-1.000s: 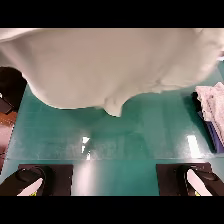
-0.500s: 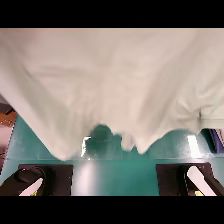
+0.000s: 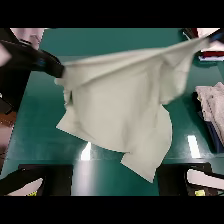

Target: Fold the shirts.

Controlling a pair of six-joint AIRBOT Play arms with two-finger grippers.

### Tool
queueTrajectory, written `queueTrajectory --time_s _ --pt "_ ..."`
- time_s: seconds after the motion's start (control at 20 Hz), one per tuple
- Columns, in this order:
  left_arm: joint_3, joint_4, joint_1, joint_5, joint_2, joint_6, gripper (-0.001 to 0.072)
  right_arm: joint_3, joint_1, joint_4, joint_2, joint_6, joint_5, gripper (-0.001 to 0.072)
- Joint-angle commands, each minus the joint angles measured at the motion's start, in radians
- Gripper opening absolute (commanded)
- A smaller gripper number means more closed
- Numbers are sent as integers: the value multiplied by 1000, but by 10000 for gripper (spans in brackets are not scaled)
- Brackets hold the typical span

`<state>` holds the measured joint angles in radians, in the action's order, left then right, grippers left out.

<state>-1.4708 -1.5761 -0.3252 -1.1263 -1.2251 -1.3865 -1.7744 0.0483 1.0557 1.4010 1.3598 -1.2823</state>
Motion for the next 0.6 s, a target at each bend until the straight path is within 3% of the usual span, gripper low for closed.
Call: queueTrajectory --time_s 0.0,0.15,0.2,0.25,0.3,0.35,0.45,0.55 --pt "56 -26 4 196 -215 2 25 8 -154 174 185 13 140 15" --pt "50 -14 61 232 -300 -57 27 -76 -187 175 285 14 175 18" --pt "50 -9 90 230 -304 -64 62 -102 -187 174 307 18 172 19" --pt "47 5 117 232 -303 -65 309 -126 -187 166 327 30 172 38" --pt "37 29 146 222 -303 -66 511 -145 -184 167 338 30 161 209" --pt "22 48 172 198 -303 -65 513 -165 -179 166 346 31 140 388" --pt "-27 62 224 103 -303 -60 513 -198 -162 166 340 32 60 388" --pt "-68 66 299 -14 -297 -19 514 -194 -132 111 305 31 -54 316"
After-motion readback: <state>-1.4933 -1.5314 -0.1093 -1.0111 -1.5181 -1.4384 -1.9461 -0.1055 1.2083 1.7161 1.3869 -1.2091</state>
